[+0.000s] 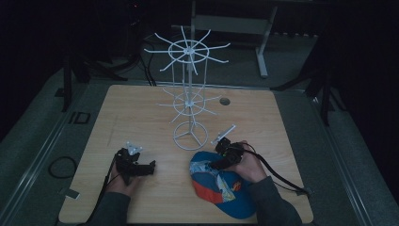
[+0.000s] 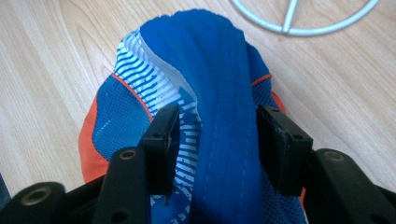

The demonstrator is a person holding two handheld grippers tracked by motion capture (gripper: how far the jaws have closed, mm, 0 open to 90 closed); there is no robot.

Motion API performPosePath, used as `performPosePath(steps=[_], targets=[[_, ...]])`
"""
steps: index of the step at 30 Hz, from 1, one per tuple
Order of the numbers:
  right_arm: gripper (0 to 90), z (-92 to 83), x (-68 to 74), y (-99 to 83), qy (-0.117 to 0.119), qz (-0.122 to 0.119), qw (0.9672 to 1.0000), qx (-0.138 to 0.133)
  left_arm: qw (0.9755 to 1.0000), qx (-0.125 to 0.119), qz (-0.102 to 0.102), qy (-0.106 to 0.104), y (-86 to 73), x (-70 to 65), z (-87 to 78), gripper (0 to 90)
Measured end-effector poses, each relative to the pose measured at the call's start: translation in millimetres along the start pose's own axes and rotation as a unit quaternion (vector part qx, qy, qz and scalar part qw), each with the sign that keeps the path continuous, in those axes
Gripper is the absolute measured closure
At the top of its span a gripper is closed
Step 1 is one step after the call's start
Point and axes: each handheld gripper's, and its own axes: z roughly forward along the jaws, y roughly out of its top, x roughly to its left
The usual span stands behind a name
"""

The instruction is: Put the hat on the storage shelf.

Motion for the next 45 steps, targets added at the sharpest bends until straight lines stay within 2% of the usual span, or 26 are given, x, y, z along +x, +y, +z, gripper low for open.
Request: performPosePath(steps=[8, 15, 20, 24, 33, 45], targets=[[52.4, 7.8, -1.7, 0.7, 0.002, 0.001, 0.9998, 0.021, 1.0, 0.0, 0.001, 0.001, 0.0, 0.1, 0.0, 0.0], [66.2, 11.3, -2.6, 1.0, 0.016, -0.007, 0.9994, 0.03, 1.0, 0.0, 0.001, 0.001, 0.0, 0.1, -0.1, 0.0], [80.0, 11.3, -2.4, 1.0, 0.018, -0.013, 0.9994, 0.028, 1.0, 0.0, 0.001, 0.0, 0.0, 0.1, 0.0, 0.0], [86.9, 5.7, -0.6, 0.2, 0.011, -0.017, 0.9997, 0.014, 1.0, 0.0, 0.0, 0.0, 0.0, 0.0, 0.0, 0.1], [87.4, -14.9, 4.4, -3.3, 0.024, -0.021, 0.999, -0.03, 1.0, 0.0, 0.0, 0.0, 0.0, 0.0, 0.0, 0.1], [87.4, -37.4, 4.1, -7.6, 0.006, -0.014, 0.9969, -0.077, 1.0, 0.002, 0.001, -0.001, 0.1, 0.2, -0.3, 0.0]])
